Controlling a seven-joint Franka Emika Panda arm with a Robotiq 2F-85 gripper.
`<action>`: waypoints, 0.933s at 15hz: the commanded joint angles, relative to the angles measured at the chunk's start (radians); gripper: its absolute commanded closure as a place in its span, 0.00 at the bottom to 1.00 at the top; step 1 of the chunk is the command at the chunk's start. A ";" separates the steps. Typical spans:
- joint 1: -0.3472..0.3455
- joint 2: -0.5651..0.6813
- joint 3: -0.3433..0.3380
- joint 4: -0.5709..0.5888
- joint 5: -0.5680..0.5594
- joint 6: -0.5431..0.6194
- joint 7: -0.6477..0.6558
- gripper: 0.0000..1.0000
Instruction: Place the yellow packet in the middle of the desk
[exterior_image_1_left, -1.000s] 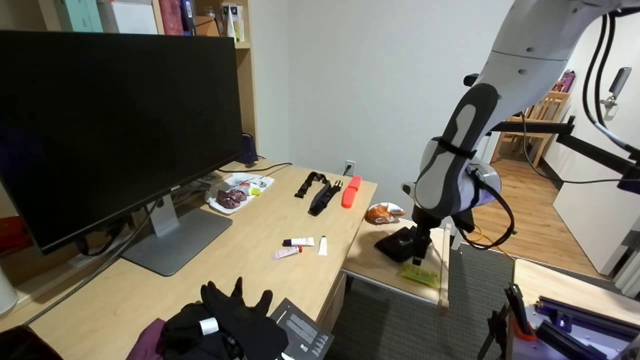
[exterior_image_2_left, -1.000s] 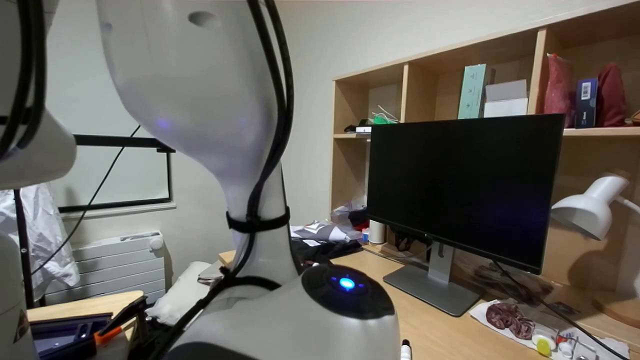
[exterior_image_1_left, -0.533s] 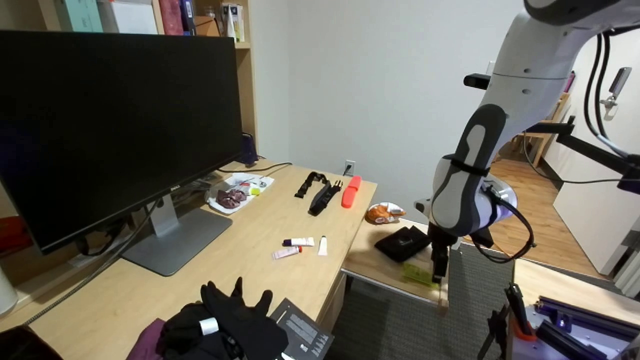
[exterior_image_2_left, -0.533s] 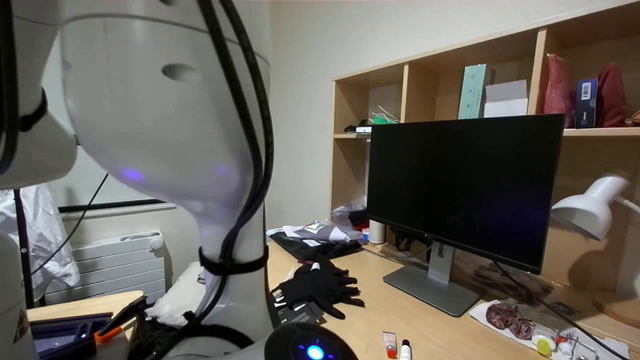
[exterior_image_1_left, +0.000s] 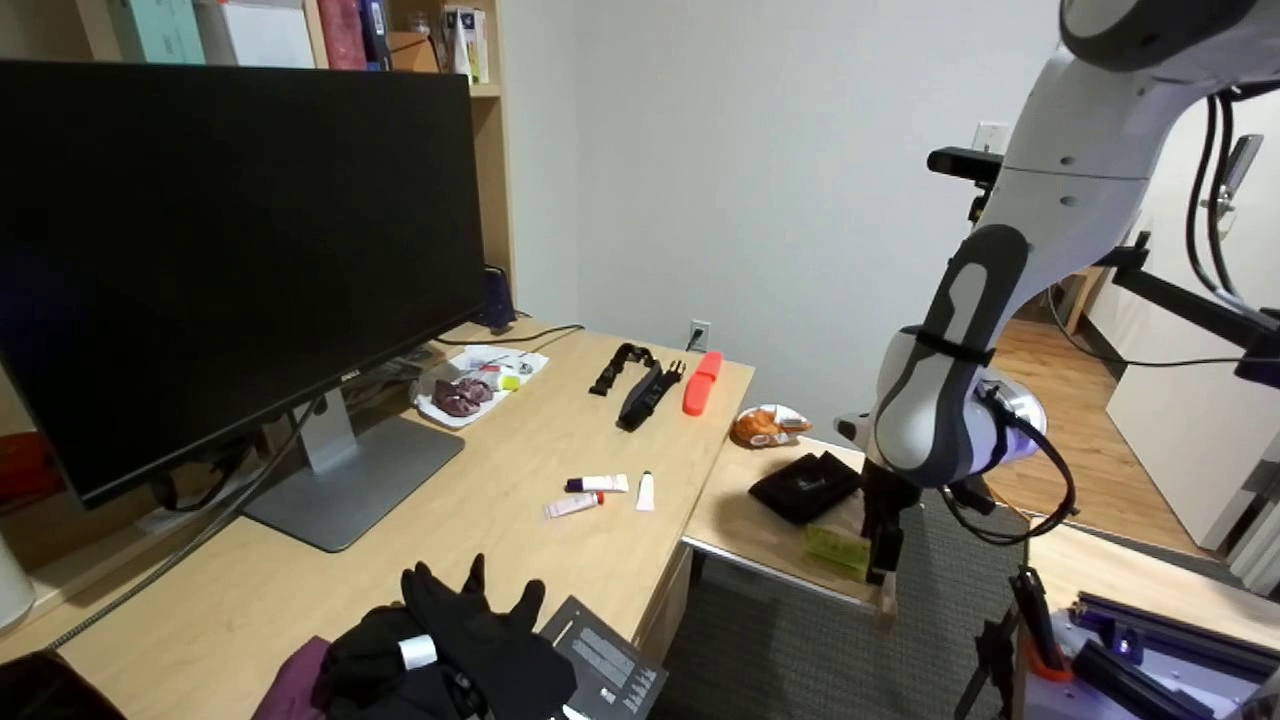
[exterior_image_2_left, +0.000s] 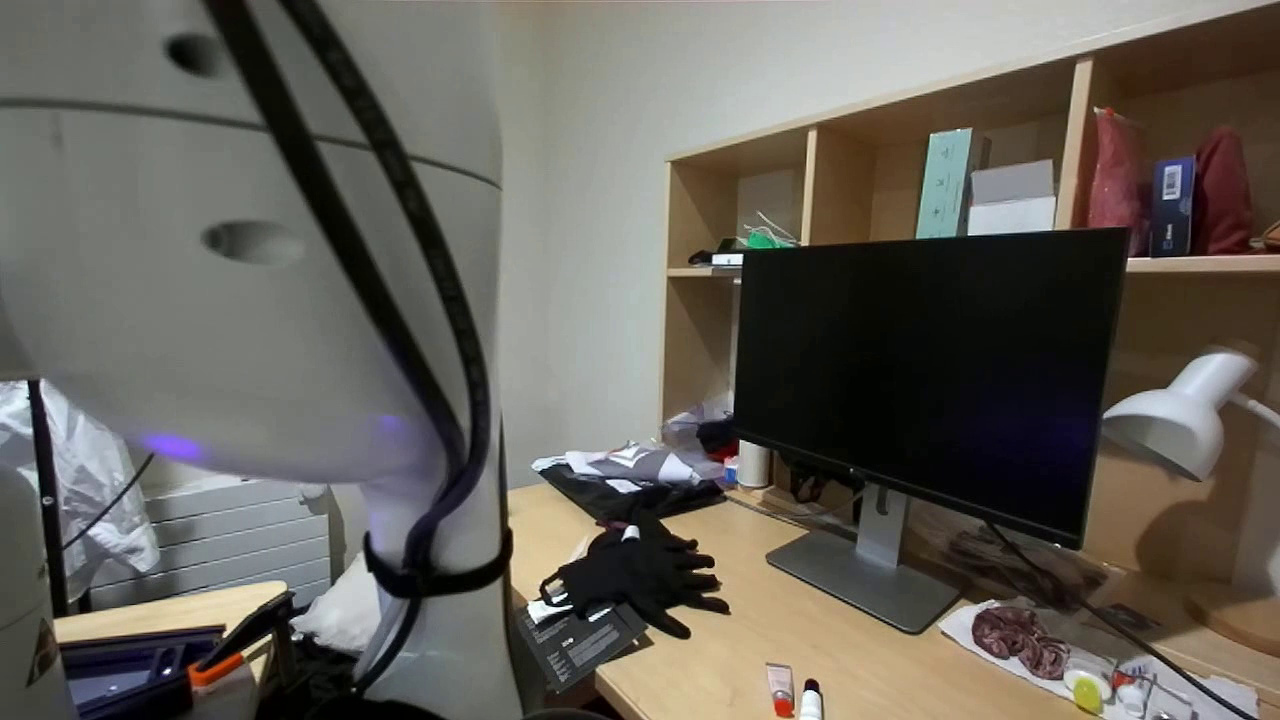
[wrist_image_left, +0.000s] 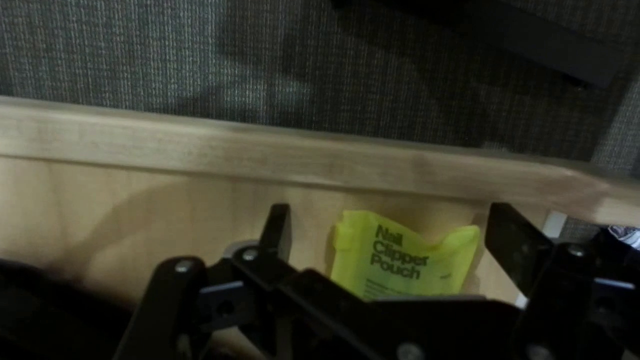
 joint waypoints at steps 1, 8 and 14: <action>-0.087 0.028 0.050 0.011 -0.042 0.042 -0.058 0.00; -0.155 0.021 0.102 0.008 -0.055 0.046 -0.093 0.00; -0.148 0.034 0.114 -0.008 -0.091 0.104 -0.116 0.26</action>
